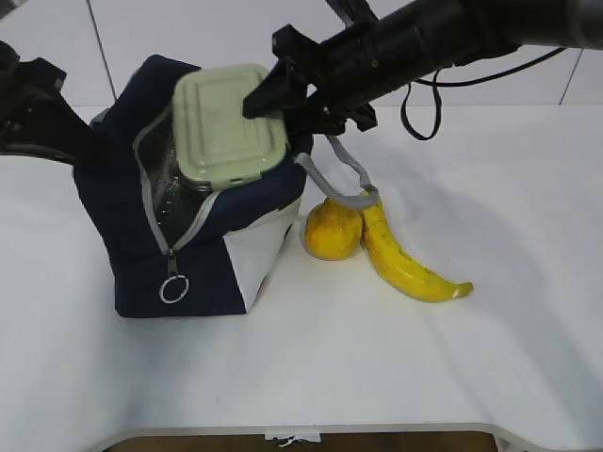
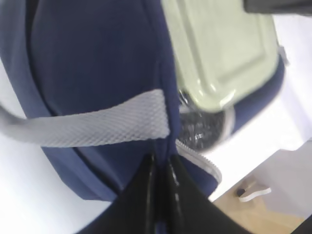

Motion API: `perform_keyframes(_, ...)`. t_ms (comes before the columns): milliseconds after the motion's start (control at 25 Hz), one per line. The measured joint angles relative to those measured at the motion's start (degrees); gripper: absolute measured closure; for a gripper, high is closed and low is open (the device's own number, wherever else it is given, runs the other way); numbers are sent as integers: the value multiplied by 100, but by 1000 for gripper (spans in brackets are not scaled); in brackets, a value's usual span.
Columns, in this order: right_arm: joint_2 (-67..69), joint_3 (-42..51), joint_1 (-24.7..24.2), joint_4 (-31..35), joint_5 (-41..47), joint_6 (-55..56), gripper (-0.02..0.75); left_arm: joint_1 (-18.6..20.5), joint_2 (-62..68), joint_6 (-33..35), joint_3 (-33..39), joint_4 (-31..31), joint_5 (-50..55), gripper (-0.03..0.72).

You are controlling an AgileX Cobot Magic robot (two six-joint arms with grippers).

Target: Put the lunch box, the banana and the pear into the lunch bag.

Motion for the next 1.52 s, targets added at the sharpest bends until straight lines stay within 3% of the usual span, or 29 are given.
perform_keyframes(120,-1,0,-14,-474,-287,445,366,0,0,0,0,0,60,690)
perform_keyframes(760,528,-306,678,95,-760,512,366,0,0,41,0,-435,39,691)
perform_keyframes(1520,1811,-862,691,98,-837,509,365,0,190,46,0,-147,136,691)
